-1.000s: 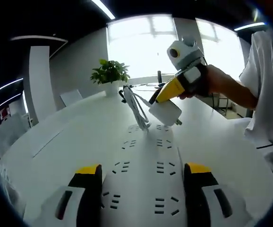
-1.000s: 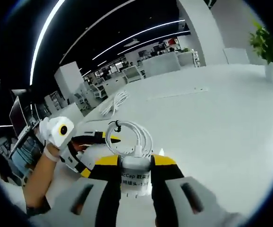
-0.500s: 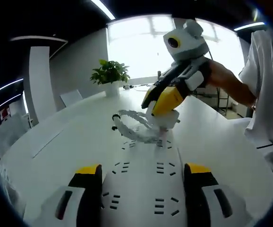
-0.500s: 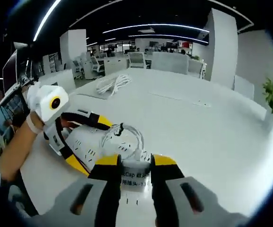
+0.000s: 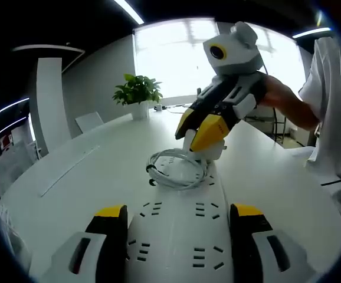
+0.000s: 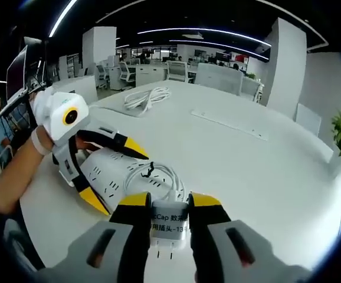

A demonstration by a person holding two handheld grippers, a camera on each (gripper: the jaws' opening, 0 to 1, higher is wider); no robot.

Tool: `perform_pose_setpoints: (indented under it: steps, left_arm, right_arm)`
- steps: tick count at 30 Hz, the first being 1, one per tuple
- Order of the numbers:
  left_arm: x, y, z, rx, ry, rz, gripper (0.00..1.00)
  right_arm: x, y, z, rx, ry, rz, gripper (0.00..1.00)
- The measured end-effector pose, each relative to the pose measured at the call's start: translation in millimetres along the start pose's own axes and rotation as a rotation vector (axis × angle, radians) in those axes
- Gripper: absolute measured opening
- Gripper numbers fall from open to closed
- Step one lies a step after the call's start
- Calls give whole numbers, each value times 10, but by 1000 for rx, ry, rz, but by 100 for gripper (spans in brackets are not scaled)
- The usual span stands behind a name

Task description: Straighten the power strip on the desk, plug the charger into it

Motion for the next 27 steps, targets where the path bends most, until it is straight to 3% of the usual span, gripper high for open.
perform_pose_setpoints:
  steps: [7,13,14,16,27]
  left_arm:
    - [3,10,-2,1,3,2,72]
    - [3,21,-3,1,1,2,72]
    - [2,24,-5,2,1,2,72]
    - [0,27,-7,2,1,2,72]
    - [-8,26,-9,2,3,3,72]
  right_arm:
    - [51,32,2,44,-90,-60,25]
    - [216,49,24,64,-222,-213,28]
    - [233,36,31,68,-222,-205,28]
    - [222,30,47,111,-285,-196,25]
    - [158,31,56,111,-328,-212,27]
Point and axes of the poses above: the point that each gripper's makers call its tool centre point, and the gripper's own axes: z roughly forward along the fingers, y roughly to its right, x roughly out of its top, the point moved 10 cm from there along -z, roughly backward along the fingers, and after that the axes turned 9 degrees about -y, right-handed, at the moved point
